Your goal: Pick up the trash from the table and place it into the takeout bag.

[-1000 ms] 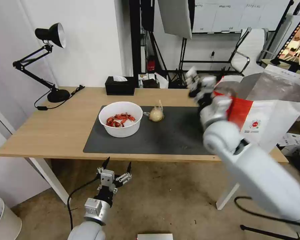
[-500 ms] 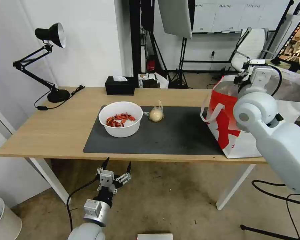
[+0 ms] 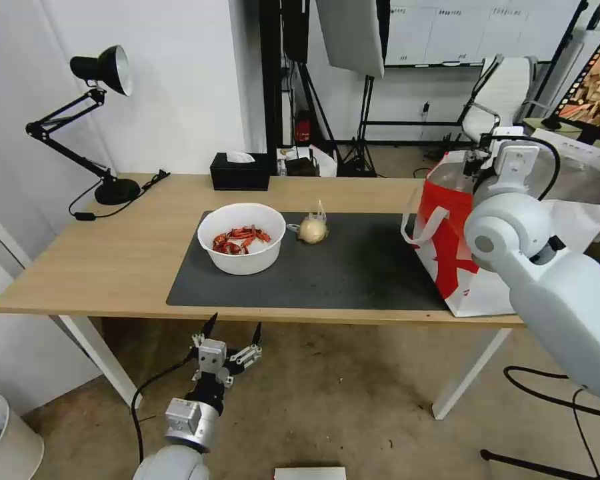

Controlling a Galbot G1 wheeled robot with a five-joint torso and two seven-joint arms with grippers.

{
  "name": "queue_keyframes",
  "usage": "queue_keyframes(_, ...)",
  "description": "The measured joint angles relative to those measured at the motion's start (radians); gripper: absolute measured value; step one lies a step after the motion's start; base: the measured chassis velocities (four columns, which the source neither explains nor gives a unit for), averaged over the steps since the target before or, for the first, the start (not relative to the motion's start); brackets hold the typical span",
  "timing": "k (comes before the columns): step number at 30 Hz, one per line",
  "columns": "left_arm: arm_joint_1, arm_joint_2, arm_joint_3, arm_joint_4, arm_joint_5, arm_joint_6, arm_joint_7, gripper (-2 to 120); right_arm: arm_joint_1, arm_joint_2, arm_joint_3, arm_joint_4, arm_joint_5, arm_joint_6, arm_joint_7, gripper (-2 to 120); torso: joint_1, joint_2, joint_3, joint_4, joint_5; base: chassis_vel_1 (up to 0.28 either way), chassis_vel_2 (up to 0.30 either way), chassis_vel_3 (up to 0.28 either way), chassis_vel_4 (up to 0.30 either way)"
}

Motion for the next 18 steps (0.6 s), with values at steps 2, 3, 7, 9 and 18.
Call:
queue_keyframes(2,0.000,-0.002,0.001,-0.003,0.000,0.000,0.000,100,-0.084,-0.013,0.018,0.066,0.001,0.071,-0.130,78,0.000,0.000,0.000,0.0002,-0.0001,0.000,0.000,0.000,0.000)
queue_keyframes(3,0.000,-0.003,0.000,-0.004,0.000,0.000,0.001,100,-0.127,-0.019,0.027,0.092,-0.009,0.096,-0.183,83,0.000,0.000,0.000,0.0000,0.0001,0.000,0.000,0.000,0.000)
queue_keyframes(7,0.016,-0.013,-0.015,-0.016,0.002,-0.011,0.001,100,-0.295,-0.031,0.044,0.163,-0.076,0.164,-0.343,97,0.000,0.000,0.000,-0.0003,0.0001,0.000,0.000,0.000,0.000)
queue_keyframes(9,0.025,-0.017,-0.024,-0.021,0.003,-0.017,0.001,100,-0.339,-0.031,0.053,0.171,-0.101,0.177,-0.390,99,0.000,0.000,0.000,0.0001,0.0001,0.000,0.000,0.000,0.000)
queue_keyframes(18,0.050,-0.023,-0.042,-0.024,0.010,-0.028,0.003,100,-0.796,0.007,0.178,0.194,-0.355,0.407,-0.579,100,0.000,0.000,0.000,-0.0003,0.0001,0.000,0.000,0.000,0.000)
